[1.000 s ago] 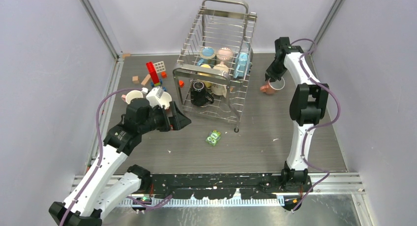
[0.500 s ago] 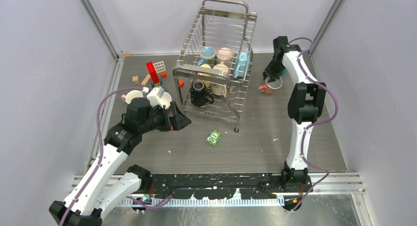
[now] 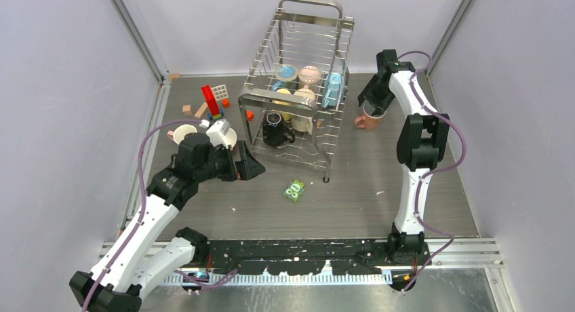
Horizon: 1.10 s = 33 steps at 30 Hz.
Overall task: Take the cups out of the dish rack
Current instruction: Place the cup at the center of the board.
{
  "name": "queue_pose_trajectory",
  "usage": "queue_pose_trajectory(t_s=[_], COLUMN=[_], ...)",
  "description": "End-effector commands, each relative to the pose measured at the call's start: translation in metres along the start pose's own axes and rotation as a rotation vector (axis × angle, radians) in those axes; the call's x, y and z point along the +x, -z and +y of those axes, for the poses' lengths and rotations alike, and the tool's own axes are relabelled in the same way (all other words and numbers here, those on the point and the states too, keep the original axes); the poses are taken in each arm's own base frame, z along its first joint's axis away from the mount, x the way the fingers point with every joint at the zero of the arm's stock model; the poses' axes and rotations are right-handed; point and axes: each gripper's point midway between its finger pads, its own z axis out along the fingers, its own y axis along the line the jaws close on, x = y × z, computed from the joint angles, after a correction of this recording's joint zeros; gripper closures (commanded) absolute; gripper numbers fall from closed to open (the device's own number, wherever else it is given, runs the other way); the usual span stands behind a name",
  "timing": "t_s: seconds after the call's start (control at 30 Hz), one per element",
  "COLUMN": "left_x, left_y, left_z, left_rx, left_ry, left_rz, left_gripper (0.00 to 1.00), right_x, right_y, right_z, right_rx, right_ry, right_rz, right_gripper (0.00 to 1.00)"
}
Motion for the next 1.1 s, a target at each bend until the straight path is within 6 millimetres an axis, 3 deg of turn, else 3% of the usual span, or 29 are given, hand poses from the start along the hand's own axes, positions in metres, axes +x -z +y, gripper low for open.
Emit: queue_pose_trajectory(t_s=[0.0, 0.2, 0.53, 0.9, 1.07], left_x=[-0.013, -0.011, -0.012, -0.013, -0.012], left_y=[0.007, 0.007, 0.011, 0.011, 0.013], left_z=[-0.014, -0.013, -0.014, -0.019, -0.021], left_rx=[0.043, 0.044, 0.044, 0.071, 0.08], left_ry=[-0.036, -0.033, -0.021, -0.016, -0.019], left_rz=[-0.028, -0.018, -0.037, -0.047, -0.048], left_gripper=[0.0, 0.0, 0.0, 0.0, 0.0], right_x=[-0.02, -0.021, -0.02, 0.028, 0.055], right_y=[0.043, 0.064, 0.128, 0.172, 0.177], right_z=[0.016, 0.027, 0.041, 0.062, 0.073], right_rx=[-0.089, -0.156, -0.313, -0.602, -0.719], right_ry=[0.016, 0.033, 0.09, 0.201, 0.283], right_rz=[-0.096, -0.116, -0.237, -0.328, -0.355], right_gripper=[0.36, 0.24, 0.0, 0.0, 0.0])
